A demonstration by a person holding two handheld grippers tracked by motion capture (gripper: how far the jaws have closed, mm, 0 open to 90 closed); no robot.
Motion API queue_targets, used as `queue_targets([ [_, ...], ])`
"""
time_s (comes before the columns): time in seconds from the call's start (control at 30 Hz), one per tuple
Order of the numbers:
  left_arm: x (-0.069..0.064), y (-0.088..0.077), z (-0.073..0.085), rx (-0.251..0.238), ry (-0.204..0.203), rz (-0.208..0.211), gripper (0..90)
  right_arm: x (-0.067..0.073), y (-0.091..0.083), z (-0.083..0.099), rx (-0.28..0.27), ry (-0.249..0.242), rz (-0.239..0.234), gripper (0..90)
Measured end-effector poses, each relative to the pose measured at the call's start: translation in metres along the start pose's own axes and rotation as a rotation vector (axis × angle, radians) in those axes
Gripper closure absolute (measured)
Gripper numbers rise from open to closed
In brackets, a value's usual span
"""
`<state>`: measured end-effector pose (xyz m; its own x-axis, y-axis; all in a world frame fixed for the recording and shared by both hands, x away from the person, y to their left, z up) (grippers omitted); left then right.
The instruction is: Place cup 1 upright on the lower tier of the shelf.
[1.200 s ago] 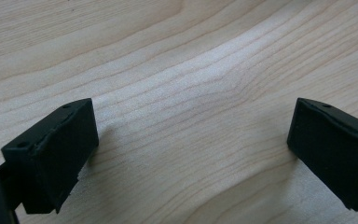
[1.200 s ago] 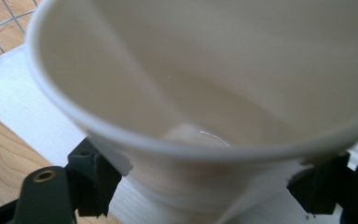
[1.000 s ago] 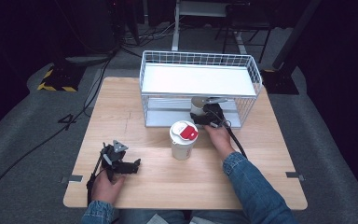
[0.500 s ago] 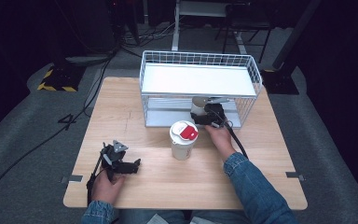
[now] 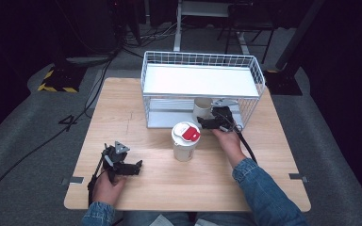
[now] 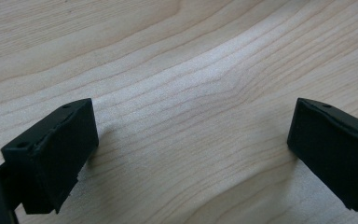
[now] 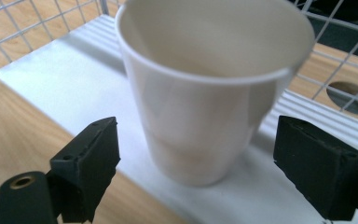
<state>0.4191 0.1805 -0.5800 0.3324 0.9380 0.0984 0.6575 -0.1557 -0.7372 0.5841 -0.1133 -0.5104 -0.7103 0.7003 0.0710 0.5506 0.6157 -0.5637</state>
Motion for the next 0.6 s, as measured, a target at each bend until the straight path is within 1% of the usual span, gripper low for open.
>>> queue_targets([
  [0.2, 0.000, 0.000, 0.000, 0.000, 0.000, 0.000, 2.2, 0.005, -0.018, 0.002, -0.026, -0.006, -0.014, 14.9],
  [0.23, 0.000, 0.000, 0.000, 0.000, 0.000, 0.000, 2.3, 0.006, -0.023, 0.003, -0.031, -0.005, -0.019, 15.0],
  [0.27, 0.000, 0.000, 0.000, 0.000, 0.000, 0.000, 2.3, 0.008, -0.031, 0.004, -0.043, -0.003, -0.029, 15.0],
  [0.3, 0.000, 0.000, 0.000, 0.000, 0.000, 0.000, 2.2, 0.008, -0.031, 0.004, -0.043, -0.003, -0.029, 15.0],
  [0.43, 0.000, 0.000, 0.000, 0.001, 0.000, 0.001, 2.3, 0.013, -0.050, 0.005, -0.056, -0.020, -0.042, 15.0],
  [0.47, 0.000, 0.000, 0.000, 0.001, 0.000, 0.001, 2.3, 0.017, -0.060, 0.006, -0.067, -0.027, -0.047, 15.0],
  [0.5, 0.000, 0.000, 0.000, 0.001, 0.000, 0.001, 2.3, 0.017, -0.060, 0.006, -0.067, -0.027, -0.047, 15.0],
  [0.6, 0.000, 0.000, 0.000, 0.001, 0.000, 0.001, 2.2, 0.021, -0.073, 0.008, -0.073, -0.036, -0.053, 15.0],
])
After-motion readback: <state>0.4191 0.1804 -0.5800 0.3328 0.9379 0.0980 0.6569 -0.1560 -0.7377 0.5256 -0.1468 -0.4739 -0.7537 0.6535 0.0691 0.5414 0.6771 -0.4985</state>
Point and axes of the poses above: each handheld gripper's, and its own axes: y roughly forward along the jaws, z roughly out of its underside, x roughly to its left, the point moved 10 cm from there along y, roughly forward along the jaws, and after that the axes turned 10 degrees about -z, right-handed, at the moved point
